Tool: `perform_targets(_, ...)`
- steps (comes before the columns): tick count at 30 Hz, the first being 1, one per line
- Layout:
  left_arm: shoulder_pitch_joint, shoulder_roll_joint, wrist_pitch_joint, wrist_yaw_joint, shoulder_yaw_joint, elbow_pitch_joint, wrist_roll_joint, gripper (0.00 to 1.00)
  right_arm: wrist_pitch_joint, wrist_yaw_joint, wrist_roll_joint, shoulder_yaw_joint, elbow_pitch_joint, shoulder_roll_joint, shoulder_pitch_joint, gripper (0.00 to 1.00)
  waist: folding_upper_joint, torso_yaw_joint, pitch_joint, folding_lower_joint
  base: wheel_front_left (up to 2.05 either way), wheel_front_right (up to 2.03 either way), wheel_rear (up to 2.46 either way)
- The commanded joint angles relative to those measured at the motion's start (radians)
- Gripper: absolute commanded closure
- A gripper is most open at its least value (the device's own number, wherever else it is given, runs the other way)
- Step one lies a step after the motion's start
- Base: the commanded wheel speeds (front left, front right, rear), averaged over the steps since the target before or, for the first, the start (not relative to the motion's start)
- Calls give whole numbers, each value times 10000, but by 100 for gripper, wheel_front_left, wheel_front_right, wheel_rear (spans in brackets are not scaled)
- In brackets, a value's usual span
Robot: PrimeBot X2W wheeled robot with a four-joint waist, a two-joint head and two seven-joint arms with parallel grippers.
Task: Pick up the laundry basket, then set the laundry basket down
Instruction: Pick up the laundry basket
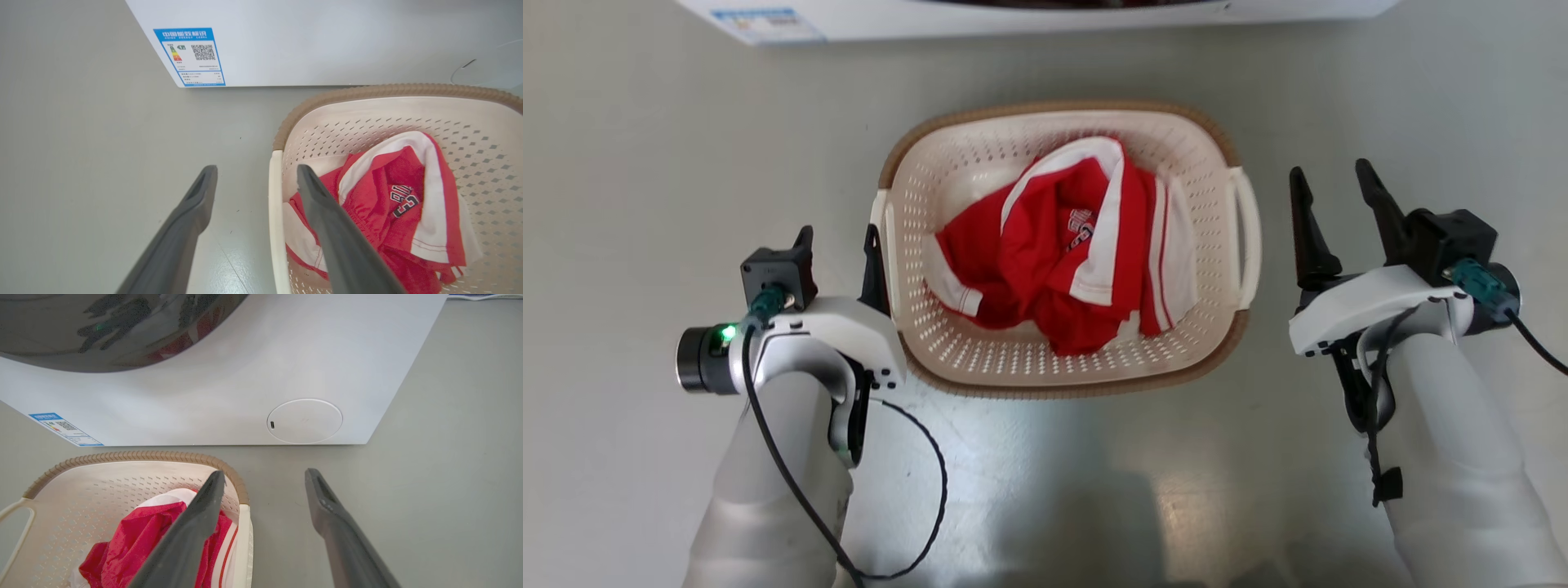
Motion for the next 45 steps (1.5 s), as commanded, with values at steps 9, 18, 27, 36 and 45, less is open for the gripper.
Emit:
perform_targets(9,-869,195,-61,-148,-540,1310,-1046,0,-94,63,-194,492,1618,82,-656,0,0,457,1096,0,0,0,0)
perform_targets(18,-1606,194,-61,-131,-1410,2325,-1646,0,-94,63,-288,534,2758,82,-1457,0,0,551,1607,0,0,0,0)
perform_targets(27,-2128,193,-61,-213,-2213,2833,-2029,2,-94,63,-74,844,3311,82,-1941,0,0,586,1801,0,0,0,0)
perform_targets(36,-2368,193,-61,-135,-2769,3028,-2366,81,-94,63,344,1247,3745,82,-2108,76,0,547,1823,0,0,0,0)
perform_targets(45,-2314,193,-61,29,-3094,2923,-2464,100,-94,63,513,1370,4105,82,-2134,100,0,560,1673,0,0,0,0)
